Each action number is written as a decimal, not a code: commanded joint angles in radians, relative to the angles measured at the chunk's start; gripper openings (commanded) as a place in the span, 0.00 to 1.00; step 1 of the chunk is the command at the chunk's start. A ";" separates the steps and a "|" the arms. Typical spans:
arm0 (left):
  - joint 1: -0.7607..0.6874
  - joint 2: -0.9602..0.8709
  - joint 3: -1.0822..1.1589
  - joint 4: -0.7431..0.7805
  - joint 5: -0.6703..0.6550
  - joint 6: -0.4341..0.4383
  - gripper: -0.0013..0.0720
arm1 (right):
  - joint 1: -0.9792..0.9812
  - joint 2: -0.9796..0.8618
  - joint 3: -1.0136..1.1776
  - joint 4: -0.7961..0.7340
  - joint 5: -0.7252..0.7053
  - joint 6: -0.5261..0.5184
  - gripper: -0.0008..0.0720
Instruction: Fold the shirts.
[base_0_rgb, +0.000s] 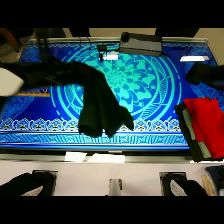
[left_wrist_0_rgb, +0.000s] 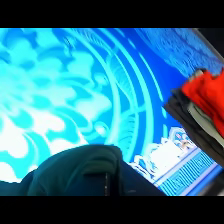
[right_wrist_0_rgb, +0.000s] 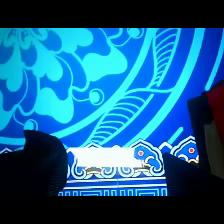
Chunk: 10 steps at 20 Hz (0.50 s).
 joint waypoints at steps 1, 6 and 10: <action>-0.170 -0.079 -0.163 0.040 0.208 -0.152 0.07 | 0.000 0.098 0.000 -0.031 0.092 -0.002 0.91; -0.182 -0.265 -0.136 0.037 0.012 -0.172 1.00 | 0.000 0.099 -0.058 -0.018 0.124 -0.001 0.91; 0.075 -0.238 -0.043 0.281 -0.450 -0.153 1.00 | 0.001 0.097 -0.265 0.100 0.151 -0.003 0.91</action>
